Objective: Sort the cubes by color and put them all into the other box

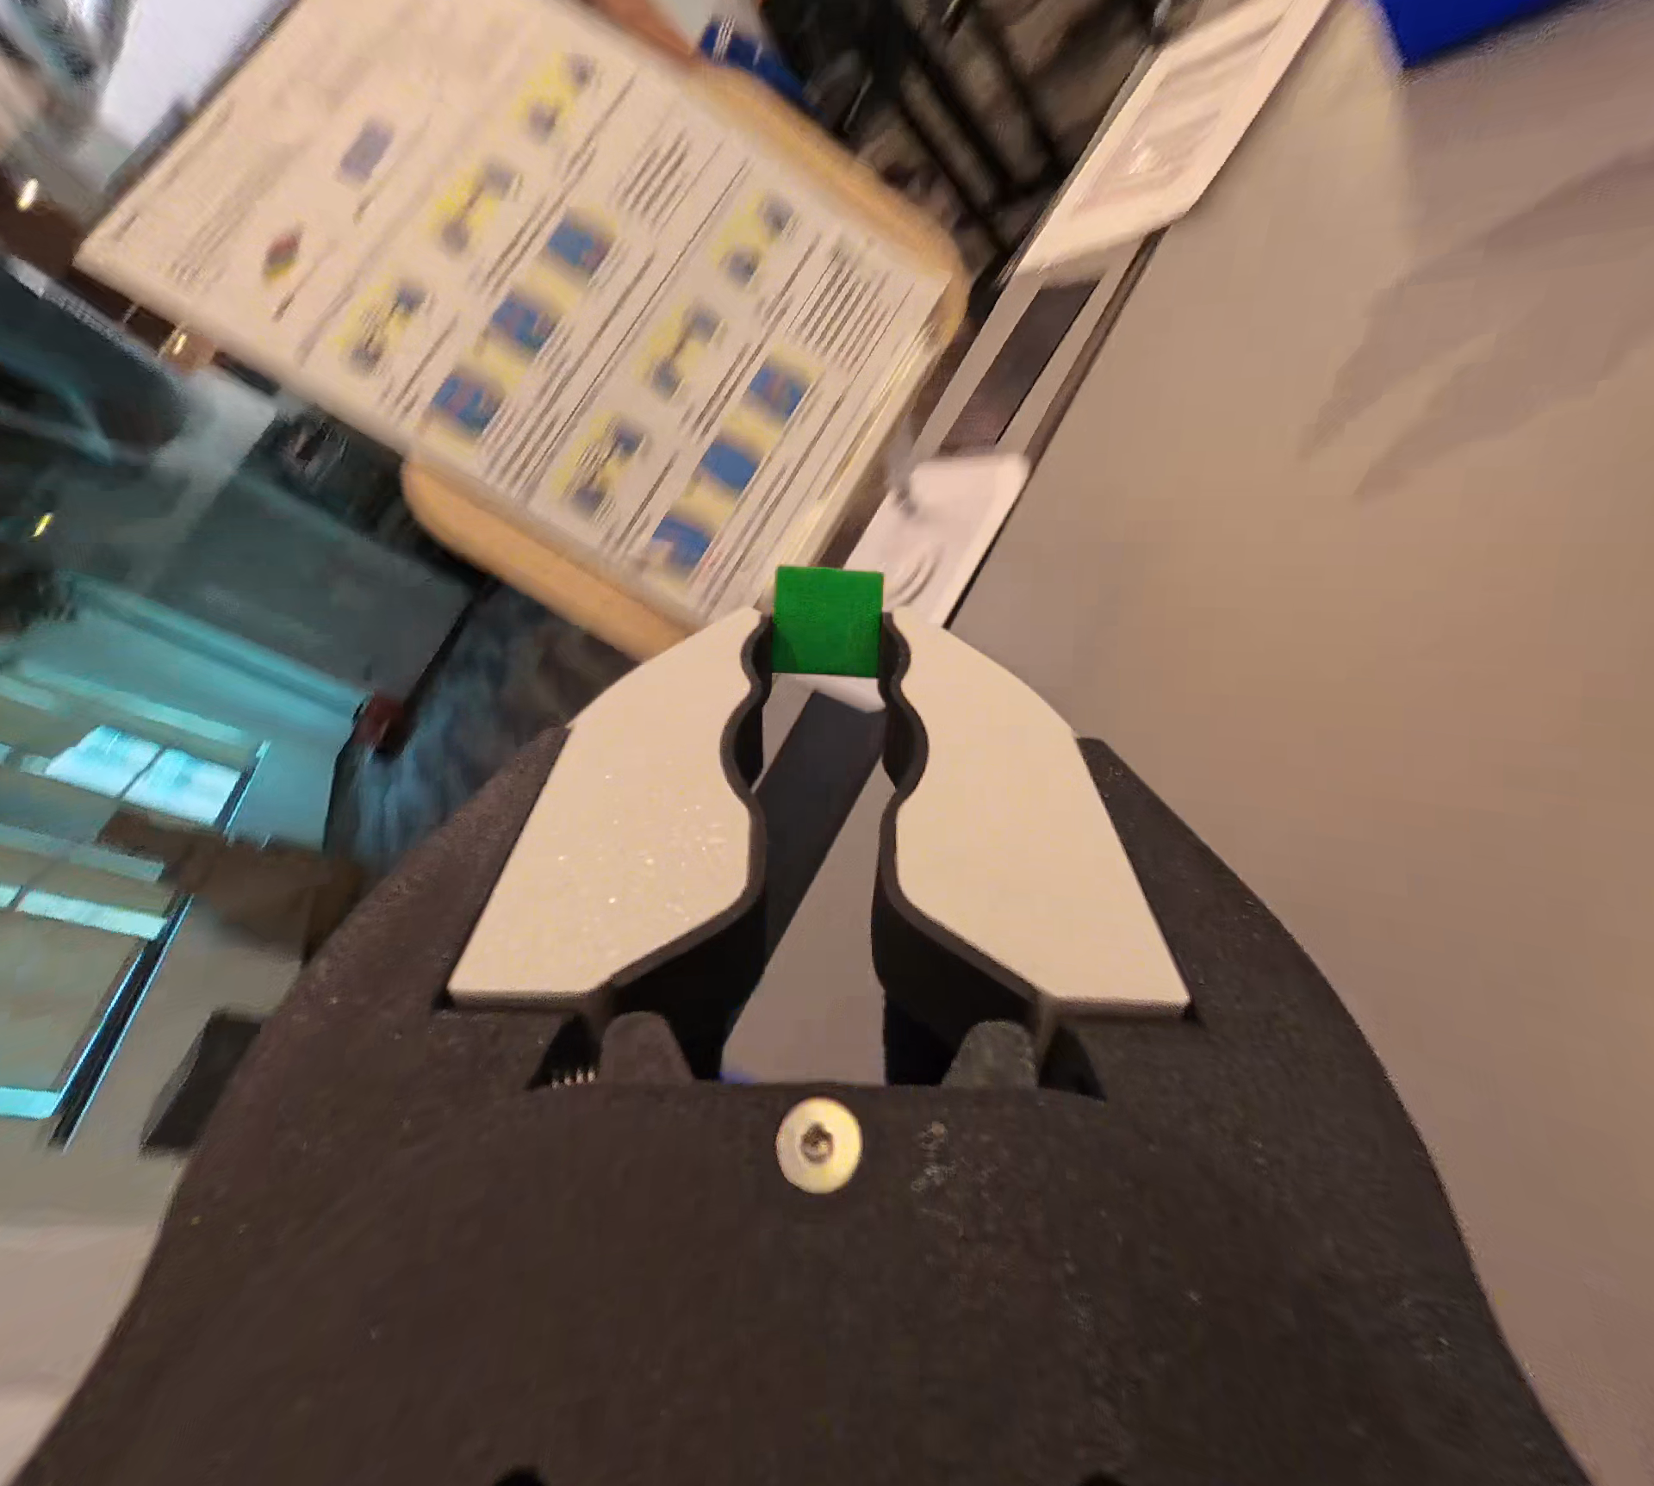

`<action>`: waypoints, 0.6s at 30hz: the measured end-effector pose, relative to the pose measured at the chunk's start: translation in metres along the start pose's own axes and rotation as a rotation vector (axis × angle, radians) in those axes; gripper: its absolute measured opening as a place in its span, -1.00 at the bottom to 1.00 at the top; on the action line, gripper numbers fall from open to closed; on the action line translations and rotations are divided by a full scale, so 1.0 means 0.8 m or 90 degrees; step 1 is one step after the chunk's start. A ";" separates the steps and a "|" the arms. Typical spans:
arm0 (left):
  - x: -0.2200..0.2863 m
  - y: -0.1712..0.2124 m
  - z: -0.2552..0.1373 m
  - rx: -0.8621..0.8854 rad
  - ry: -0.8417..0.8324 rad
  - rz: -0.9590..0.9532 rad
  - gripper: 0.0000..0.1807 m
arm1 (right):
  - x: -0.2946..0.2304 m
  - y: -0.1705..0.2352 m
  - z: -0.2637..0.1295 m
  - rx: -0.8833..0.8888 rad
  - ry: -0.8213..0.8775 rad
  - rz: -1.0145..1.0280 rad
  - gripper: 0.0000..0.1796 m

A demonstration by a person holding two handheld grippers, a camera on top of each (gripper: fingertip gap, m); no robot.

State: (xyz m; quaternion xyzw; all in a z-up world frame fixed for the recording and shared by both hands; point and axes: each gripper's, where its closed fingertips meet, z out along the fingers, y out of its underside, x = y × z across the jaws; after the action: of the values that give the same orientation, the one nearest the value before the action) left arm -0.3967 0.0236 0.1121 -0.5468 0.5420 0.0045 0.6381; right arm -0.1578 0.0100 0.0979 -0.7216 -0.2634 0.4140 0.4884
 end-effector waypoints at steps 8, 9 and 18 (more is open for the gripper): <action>0.109 -0.103 0.135 0.024 0.043 0.102 -0.76 | -0.036 0.006 0.020 -0.025 0.047 -0.023 -0.42; 0.117 -0.110 0.144 0.025 0.046 0.099 -0.76 | -0.035 0.004 0.018 -0.018 0.049 -0.012 -0.41; 0.149 -0.127 0.153 0.064 0.057 0.082 -0.76 | -0.023 0.029 0.037 -0.062 0.039 0.057 -0.41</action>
State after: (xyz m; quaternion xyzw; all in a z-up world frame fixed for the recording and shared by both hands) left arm -0.2024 -0.0011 0.0771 -0.4777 0.6034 -0.0059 0.6385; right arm -0.1935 0.0008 0.0775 -0.7678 -0.2354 0.4002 0.4416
